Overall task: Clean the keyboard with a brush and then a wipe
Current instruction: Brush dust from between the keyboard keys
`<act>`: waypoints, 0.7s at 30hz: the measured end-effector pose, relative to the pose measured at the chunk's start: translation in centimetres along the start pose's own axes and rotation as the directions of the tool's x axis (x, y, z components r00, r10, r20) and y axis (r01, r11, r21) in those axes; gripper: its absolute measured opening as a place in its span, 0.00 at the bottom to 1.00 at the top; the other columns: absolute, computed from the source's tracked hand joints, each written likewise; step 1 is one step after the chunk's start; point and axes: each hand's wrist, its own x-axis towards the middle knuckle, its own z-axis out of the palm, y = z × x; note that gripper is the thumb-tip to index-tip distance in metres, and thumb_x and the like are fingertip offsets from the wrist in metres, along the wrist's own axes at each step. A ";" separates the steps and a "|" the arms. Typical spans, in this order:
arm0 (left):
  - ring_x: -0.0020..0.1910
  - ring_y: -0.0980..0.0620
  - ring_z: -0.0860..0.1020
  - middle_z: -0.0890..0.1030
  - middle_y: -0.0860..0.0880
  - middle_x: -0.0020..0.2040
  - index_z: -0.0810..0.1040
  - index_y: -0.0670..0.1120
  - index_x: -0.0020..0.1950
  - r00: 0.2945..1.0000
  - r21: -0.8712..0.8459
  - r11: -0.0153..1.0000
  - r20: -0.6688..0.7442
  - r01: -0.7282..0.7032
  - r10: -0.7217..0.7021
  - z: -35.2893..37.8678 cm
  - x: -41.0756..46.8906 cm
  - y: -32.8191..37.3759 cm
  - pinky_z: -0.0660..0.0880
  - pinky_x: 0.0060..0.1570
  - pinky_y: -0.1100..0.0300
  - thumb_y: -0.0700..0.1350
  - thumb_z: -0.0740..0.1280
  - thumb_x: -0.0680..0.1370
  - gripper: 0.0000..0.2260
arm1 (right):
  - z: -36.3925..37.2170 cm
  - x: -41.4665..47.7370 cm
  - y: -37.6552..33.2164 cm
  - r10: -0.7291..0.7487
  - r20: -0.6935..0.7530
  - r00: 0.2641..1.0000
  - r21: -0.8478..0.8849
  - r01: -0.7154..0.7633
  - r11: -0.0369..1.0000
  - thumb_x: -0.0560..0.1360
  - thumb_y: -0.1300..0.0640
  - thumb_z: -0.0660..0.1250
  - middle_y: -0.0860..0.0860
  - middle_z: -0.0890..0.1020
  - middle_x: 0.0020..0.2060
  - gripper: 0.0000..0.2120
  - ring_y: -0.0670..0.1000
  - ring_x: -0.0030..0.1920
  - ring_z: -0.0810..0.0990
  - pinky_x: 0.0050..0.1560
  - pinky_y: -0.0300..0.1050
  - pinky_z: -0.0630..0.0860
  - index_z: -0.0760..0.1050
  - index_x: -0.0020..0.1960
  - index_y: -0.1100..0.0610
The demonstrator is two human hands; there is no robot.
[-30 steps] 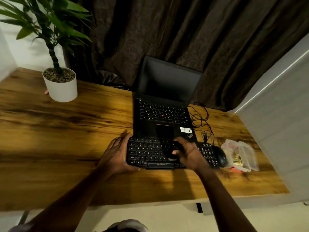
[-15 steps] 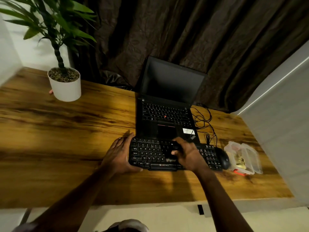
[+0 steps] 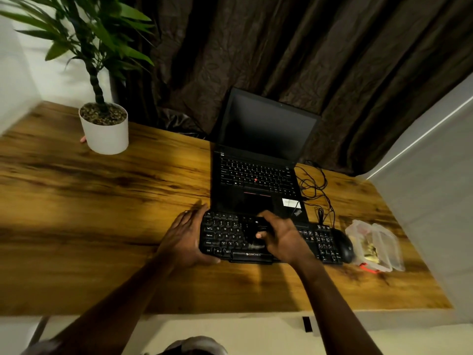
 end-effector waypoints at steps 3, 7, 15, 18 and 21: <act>0.79 0.50 0.52 0.54 0.50 0.81 0.41 0.55 0.80 1.000 -0.011 1.000 0.003 0.002 -0.002 -0.1 -0.1 0.1 0.46 0.77 0.57 0.74 0.73 0.54 0.64 | 1.6 1.0 -1.8 -0.068 0.015 0.998 0.053 0.067 0.996 0.77 0.53 0.68 0.50 0.81 0.50 0.18 0.49 0.48 0.81 0.46 0.50 0.83 0.68 0.64 0.41; 0.79 0.48 0.53 0.56 0.49 0.80 0.42 0.54 0.80 1.000 -0.021 1.000 -0.005 0.008 -0.008 -0.2 -0.2 0.4 0.45 0.76 0.58 0.73 0.74 0.55 0.64 | 2.6 1.8 -3.1 -0.063 0.029 0.998 0.115 0.059 0.992 0.77 0.47 0.67 0.51 0.80 0.52 0.16 0.51 0.52 0.80 0.46 0.46 0.82 0.69 0.63 0.40; 0.78 0.49 0.54 0.56 0.50 0.80 0.44 0.56 0.80 1.000 -0.042 0.999 -0.014 0.002 -0.003 -0.1 -0.1 0.1 0.49 0.77 0.56 0.74 0.74 0.54 0.64 | 1.1 1.6 -1.4 -0.027 0.049 0.998 -0.004 0.028 1.000 0.76 0.53 0.69 0.50 0.81 0.49 0.19 0.49 0.48 0.81 0.47 0.50 0.83 0.69 0.64 0.41; 0.77 0.51 0.55 0.57 0.51 0.79 0.44 0.54 0.80 1.000 -0.035 0.999 -0.025 -0.013 0.012 -0.2 -0.2 0.3 0.48 0.76 0.59 0.73 0.74 0.56 0.63 | 2.5 2.2 -2.9 -0.042 0.063 0.997 -0.001 0.042 0.999 0.75 0.45 0.66 0.52 0.79 0.52 0.19 0.52 0.52 0.79 0.49 0.54 0.82 0.67 0.65 0.38; 0.77 0.52 0.55 0.58 0.50 0.79 0.44 0.52 0.80 0.999 -0.019 0.999 -0.033 -0.035 0.035 -0.2 -0.2 0.4 0.46 0.76 0.59 0.73 0.74 0.56 0.63 | 3.3 2.5 -5.1 -0.086 0.017 0.996 0.136 0.083 0.987 0.76 0.48 0.68 0.50 0.81 0.48 0.15 0.49 0.48 0.81 0.47 0.48 0.82 0.72 0.62 0.45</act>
